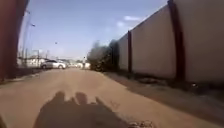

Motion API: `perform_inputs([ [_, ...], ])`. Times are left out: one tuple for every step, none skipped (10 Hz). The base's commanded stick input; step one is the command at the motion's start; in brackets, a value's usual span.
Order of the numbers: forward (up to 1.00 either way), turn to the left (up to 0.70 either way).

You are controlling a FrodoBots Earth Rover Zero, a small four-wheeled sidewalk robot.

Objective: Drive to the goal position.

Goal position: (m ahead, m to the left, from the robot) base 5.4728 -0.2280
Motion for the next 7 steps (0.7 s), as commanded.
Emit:
perform_inputs([
  [1.00,0.00],
  [1.00,0.00],
  [1.00,0.00],
  [1.00,0.00],
  [1.00,0.00],
  [1.00,0.00],
  [1.00,0.00],
])
